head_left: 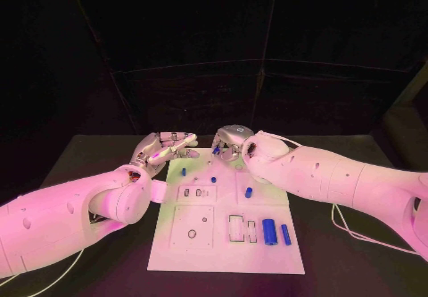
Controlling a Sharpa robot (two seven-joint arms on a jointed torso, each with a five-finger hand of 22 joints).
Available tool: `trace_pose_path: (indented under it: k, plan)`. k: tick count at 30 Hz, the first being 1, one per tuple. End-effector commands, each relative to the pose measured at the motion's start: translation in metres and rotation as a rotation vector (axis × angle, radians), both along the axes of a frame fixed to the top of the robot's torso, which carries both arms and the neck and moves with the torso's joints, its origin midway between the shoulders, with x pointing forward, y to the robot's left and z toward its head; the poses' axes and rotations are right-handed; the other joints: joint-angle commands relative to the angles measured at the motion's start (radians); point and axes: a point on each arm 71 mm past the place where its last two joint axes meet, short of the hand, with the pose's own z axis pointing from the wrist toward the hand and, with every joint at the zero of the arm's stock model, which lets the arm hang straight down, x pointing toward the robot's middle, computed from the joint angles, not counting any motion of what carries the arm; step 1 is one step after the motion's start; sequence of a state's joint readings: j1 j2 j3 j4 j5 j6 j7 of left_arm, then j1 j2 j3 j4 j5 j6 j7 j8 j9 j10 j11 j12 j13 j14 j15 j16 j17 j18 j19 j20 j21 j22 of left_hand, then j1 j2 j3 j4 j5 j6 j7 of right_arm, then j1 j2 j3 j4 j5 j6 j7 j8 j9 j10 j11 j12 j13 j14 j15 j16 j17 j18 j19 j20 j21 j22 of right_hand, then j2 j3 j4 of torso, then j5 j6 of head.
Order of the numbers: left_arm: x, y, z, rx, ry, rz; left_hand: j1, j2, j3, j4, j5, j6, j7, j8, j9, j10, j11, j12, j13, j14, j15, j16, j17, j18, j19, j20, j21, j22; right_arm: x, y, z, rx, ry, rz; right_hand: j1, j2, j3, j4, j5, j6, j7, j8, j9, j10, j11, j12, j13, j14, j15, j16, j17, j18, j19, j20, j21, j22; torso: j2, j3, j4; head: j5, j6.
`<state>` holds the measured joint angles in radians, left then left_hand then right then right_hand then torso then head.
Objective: Assemble the parts on the task board
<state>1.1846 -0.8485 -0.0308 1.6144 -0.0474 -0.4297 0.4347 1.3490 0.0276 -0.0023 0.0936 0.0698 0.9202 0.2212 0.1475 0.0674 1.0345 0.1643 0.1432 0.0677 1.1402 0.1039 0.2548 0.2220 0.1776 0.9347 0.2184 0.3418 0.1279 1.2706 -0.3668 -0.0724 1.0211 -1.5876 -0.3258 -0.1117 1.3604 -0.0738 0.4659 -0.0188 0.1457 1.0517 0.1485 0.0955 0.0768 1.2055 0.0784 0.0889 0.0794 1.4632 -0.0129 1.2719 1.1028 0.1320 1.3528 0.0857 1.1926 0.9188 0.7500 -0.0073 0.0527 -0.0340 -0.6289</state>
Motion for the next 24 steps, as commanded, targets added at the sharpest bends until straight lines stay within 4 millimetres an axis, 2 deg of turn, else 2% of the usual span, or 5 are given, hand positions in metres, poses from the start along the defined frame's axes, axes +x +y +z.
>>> trace_pose_path:
  k: [1, 4, 11, 15, 24]
  plan:
    - [0.000, -0.003, 0.002, -0.004, -0.008, -0.019, -0.003, 0.010, 0.001, -0.002, 0.000, -0.001, 0.006, -0.003, -0.001, 0.005, 0.002, -0.003, -0.001, 0.002, 0.004, 0.003, 0.001, 0.006, 0.009, 0.000, 0.004, -0.002, 0.002, 0.000, -0.001, -0.026, 0.025, 0.001, -0.005, -0.005, 0.002, 0.006, -0.006, -0.005, 0.000, -0.007, -0.001, -0.004, 0.000, -0.004, -0.001, 0.035, 0.005, 0.003, 0.000, -0.015, -0.003, 0.007, 0.004, 0.000, 0.000, -0.0009, 0.0022, 0.000, 0.002]
    - [0.000, -0.003, 0.002, -0.004, -0.008, -0.019, -0.002, 0.011, 0.001, -0.003, -0.001, -0.002, 0.007, -0.004, -0.001, 0.004, 0.002, -0.004, -0.001, 0.001, 0.005, 0.002, 0.002, 0.005, 0.008, 0.001, 0.003, -0.002, 0.003, 0.001, -0.002, -0.029, 0.026, 0.001, -0.005, -0.005, 0.002, 0.006, -0.006, -0.005, 0.000, -0.007, -0.001, -0.004, 0.000, -0.004, -0.001, 0.035, 0.005, 0.003, 0.000, -0.015, -0.003, 0.007, 0.004, 0.000, 0.001, -0.0002, 0.0003, 0.004, 0.002]
    - [0.001, -0.003, 0.002, -0.004, -0.007, -0.020, -0.002, 0.011, 0.001, -0.003, -0.001, -0.002, 0.007, -0.004, -0.001, 0.004, 0.002, -0.004, -0.001, 0.001, 0.005, 0.002, 0.002, 0.005, 0.008, 0.001, 0.003, -0.002, 0.003, 0.007, -0.002, -0.032, 0.031, 0.008, -0.006, -0.006, 0.003, 0.007, -0.007, -0.006, 0.000, -0.008, -0.002, -0.005, 0.000, -0.005, -0.002, 0.035, 0.005, 0.003, -0.001, -0.015, -0.004, 0.007, 0.004, 0.000, 0.002, -0.0003, 0.0001, 0.006, 0.001]
    - [0.001, -0.004, 0.003, -0.004, -0.007, -0.021, -0.002, 0.011, 0.001, -0.003, -0.001, -0.002, 0.007, -0.004, -0.001, 0.004, 0.002, -0.004, -0.001, 0.001, 0.005, 0.002, 0.002, 0.005, 0.008, 0.001, 0.003, -0.002, 0.003, 0.009, -0.002, -0.033, 0.031, 0.008, -0.007, -0.007, 0.003, 0.008, -0.007, -0.008, 0.001, -0.010, -0.002, -0.007, 0.001, -0.006, -0.002, 0.034, 0.006, 0.003, -0.001, -0.015, -0.005, 0.008, 0.004, -0.001, 0.002, -0.0016, 0.0004, 0.006, 0.001]
    - [0.001, -0.003, 0.003, -0.003, -0.007, -0.022, -0.001, 0.011, 0.001, -0.004, -0.001, -0.002, 0.007, -0.005, -0.001, 0.004, 0.002, -0.005, -0.001, 0.001, 0.005, 0.001, 0.003, 0.005, 0.008, 0.001, 0.002, -0.003, 0.003, 0.011, -0.002, -0.031, 0.030, 0.012, -0.008, -0.007, 0.003, 0.008, -0.007, -0.009, 0.001, -0.010, -0.002, -0.007, 0.001, -0.007, -0.002, 0.034, 0.006, 0.003, -0.001, -0.015, -0.006, 0.008, 0.004, -0.001, 0.002, -0.0006, -0.0007, 0.011, -0.001]
